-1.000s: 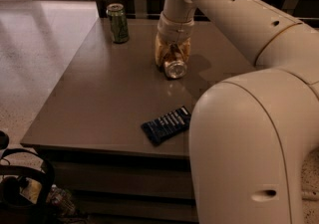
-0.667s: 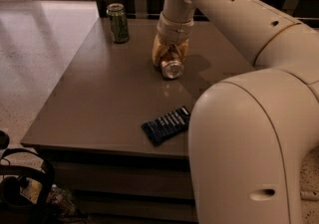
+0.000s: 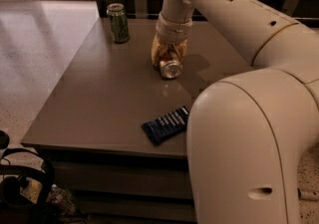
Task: Place orange can upright
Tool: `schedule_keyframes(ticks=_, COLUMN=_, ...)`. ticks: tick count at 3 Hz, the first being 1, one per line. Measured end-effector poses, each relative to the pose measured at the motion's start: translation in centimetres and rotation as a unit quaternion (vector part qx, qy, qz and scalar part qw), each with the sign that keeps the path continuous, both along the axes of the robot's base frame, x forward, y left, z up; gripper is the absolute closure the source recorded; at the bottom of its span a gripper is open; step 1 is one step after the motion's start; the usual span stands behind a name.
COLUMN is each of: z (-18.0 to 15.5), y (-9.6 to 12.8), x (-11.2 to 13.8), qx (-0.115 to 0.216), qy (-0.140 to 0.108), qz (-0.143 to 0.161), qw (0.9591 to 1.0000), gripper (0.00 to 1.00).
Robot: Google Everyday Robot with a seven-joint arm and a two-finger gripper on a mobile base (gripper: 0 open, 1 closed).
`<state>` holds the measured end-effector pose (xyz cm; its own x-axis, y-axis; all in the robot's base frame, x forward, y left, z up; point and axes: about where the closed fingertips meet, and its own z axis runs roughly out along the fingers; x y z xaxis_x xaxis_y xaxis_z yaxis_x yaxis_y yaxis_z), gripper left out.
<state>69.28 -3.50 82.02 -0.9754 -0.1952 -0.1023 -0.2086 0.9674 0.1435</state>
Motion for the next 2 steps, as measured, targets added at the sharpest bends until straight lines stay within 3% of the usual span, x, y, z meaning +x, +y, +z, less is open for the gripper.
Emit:
schedule_keyframes(ticks=1, z=0.2, y=0.0, x=0.0, qx=0.001, qy=-0.001, qz=0.0, qw=1.0, gripper=1.0)
schedule_keyframes(ticks=2, z=2.3, y=-2.5, x=-0.7, qx=0.033, qy=-0.079, qz=0.021, qw=0.9961, gripper=1.0)
